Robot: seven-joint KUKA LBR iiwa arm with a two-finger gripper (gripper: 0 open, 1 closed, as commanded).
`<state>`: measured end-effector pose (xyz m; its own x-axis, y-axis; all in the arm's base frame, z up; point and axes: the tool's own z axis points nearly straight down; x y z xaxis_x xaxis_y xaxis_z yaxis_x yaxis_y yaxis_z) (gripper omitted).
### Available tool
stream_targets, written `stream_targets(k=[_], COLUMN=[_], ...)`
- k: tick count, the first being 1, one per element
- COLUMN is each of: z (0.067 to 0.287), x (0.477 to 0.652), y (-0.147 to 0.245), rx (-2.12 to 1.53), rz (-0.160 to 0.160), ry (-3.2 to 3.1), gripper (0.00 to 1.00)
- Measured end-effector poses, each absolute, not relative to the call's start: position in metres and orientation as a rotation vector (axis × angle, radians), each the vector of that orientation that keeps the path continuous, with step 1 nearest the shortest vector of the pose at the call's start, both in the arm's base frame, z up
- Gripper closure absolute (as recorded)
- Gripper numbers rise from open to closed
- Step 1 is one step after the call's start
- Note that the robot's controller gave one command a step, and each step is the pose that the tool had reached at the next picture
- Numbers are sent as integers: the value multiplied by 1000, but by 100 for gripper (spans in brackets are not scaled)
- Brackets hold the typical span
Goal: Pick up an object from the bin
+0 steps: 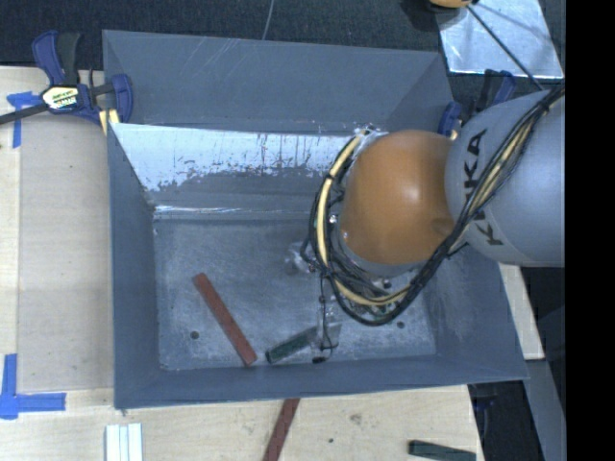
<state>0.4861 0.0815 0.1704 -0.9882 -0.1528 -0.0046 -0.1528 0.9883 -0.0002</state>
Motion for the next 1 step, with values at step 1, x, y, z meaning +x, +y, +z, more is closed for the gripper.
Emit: stream_targets(k=[1], z=[152], x=[483], y=[75], rx=[-573], rz=[0], ry=[3087], gripper=[0])
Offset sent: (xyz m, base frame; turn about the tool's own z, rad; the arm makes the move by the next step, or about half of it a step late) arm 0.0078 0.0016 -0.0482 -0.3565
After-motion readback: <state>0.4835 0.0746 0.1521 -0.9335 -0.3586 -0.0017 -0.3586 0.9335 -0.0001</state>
